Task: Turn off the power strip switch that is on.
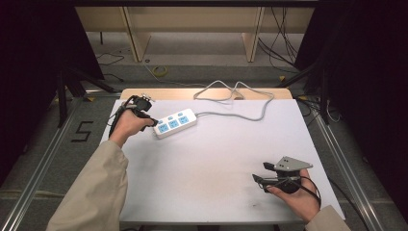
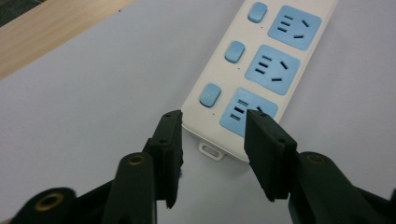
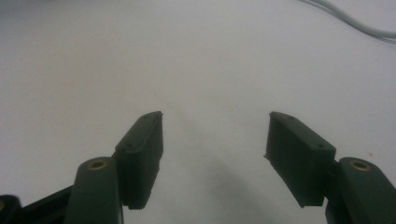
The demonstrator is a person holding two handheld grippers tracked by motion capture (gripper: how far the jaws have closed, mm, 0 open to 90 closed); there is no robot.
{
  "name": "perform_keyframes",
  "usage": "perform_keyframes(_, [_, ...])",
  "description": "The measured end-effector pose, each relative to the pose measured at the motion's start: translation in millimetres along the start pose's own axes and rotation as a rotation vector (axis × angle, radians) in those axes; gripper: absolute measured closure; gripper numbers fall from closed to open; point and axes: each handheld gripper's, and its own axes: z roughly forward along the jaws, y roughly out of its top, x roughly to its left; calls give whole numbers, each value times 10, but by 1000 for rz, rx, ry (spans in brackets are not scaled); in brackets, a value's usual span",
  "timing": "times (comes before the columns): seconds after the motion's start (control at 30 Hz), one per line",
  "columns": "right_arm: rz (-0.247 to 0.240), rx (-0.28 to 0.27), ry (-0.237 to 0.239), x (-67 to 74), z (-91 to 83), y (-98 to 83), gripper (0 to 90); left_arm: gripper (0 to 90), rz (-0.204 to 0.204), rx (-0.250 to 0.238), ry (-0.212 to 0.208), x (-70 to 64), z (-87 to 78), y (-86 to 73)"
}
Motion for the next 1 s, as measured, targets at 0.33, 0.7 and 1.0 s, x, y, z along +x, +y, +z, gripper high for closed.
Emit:
perform_keyframes(0.33, [1, 0, -3, -13, -3, 2, 374, 361, -82, -7, -46, -173, -120, -164])
perform_keyframes(0.7, [2, 3, -4, -21, -1, -3, 373, 306, -30, -17, -71, -461, -184, -383])
perform_keyframes(1.0, [1, 2, -7, -18, -4, 2, 374, 294, -2, -51, -82, -631, -245, -549])
